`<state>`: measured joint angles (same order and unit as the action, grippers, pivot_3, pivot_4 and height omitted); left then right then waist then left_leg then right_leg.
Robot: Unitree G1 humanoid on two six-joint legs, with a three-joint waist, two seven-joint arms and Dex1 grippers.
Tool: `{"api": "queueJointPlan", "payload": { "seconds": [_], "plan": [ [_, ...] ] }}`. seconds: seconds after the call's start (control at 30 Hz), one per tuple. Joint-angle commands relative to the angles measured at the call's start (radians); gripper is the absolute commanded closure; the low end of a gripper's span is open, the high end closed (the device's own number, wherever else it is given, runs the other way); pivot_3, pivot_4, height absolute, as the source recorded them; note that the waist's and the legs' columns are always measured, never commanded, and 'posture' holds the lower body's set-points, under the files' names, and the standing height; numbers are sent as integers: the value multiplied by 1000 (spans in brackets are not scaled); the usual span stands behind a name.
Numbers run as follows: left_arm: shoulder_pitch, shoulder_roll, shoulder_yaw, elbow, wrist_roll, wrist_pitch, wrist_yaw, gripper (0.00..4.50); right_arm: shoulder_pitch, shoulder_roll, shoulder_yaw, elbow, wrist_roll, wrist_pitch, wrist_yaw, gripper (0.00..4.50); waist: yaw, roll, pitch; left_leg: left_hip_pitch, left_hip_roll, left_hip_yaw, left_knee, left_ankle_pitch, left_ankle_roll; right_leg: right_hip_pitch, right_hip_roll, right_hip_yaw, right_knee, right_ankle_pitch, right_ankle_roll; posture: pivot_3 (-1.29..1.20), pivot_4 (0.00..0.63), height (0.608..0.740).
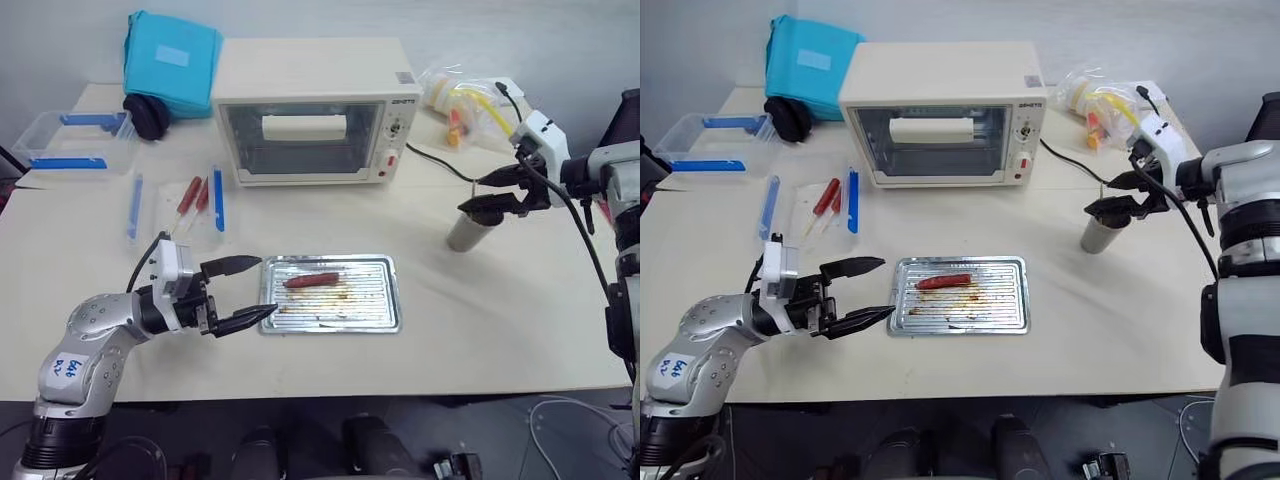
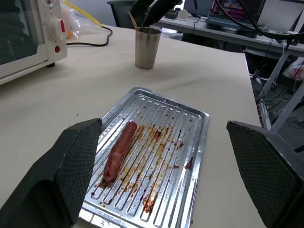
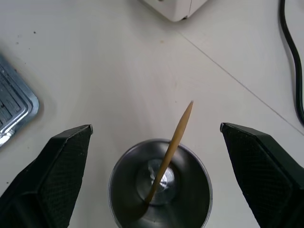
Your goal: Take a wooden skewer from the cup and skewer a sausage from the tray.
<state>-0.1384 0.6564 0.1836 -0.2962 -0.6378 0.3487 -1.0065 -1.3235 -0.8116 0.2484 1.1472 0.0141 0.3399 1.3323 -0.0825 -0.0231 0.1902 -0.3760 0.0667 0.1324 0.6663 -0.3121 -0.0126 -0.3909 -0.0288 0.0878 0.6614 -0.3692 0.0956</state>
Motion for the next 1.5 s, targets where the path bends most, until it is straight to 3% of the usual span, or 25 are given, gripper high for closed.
{"api": "queueJointPlan", "payload": {
  "seconds": [0.03, 0.4, 0.7, 0.73, 0.83, 1.1, 1.43, 1.5],
  "plan": [
    [11, 7, 25, -38, -18, 2, 9, 0, -48, 3, -40, 37, -21, -34, 3, 934, -4, 0, 0, 0, 0, 0, 0, 0, 0, 0, 0, 0, 0, 0, 0, 0, 150, 740],
    [14, -2, 24, -44, -22, 4, 26, 0, -51, 25, -107, 70, -39, -62, -36, 4462, -23, 0, 0, 0, 1, 1, -1, 0, -1, -2, 2, 0, 1, 0, 0, 0, 150, 740],
    [29, -7, 25, -45, -18, -8, 28, 0, -41, 23, -160, 56, -29, -17, -18, 4462, -28, 0, 0, 0, 1, 1, -1, 0, -1, -1, 2, 0, 1, 0, 0, 0, 150, 740],
    [31, -7, 27, -45, -17, -10, 29, 0, -40, 16, -152, 47, -46, -27, -31, 4299, -28, 0, 0, 0, 1, 1, -1, 0, -1, -1, 2, 0, 1, 0, 0, 0, 150, 740],
    [34, -8, 33, -45, -16, -14, 32, 0, -28, -11, -95, 18, -115, -64, -4, 3603, -28, 0, 0, 0, 1, 1, -1, 0, -1, -1, 2, 0, 1, 0, 0, 0, 150, 740],
    [34, -22, 22, -33, -11, -26, 31, 0, -29, 30, -163, 29, -64, -30, -5, 925, -29, 0, 0, 0, 1, 2, -1, 0, -1, -1, 2, 0, 1, 0, 0, 0, 150, 740],
    [29, -21, 23, -33, -12, -21, 30, 0, -27, 90, -214, 62, -49, -31, -99, 925, -29, 0, 0, 0, 1, 2, -1, 0, -1, -1, 2, 0, 1, 0, 0, 0, 150, 740],
    [33, -20, 28, -37, -15, -19, 33, 0, -27, 94, -214, 64, -49, -27, -94, 1302, -28, 0, 0, 0, 1, 2, -1, 0, -1, -1, 1, 0, 1, 0, 0, 0, 150, 740]
  ]
}}
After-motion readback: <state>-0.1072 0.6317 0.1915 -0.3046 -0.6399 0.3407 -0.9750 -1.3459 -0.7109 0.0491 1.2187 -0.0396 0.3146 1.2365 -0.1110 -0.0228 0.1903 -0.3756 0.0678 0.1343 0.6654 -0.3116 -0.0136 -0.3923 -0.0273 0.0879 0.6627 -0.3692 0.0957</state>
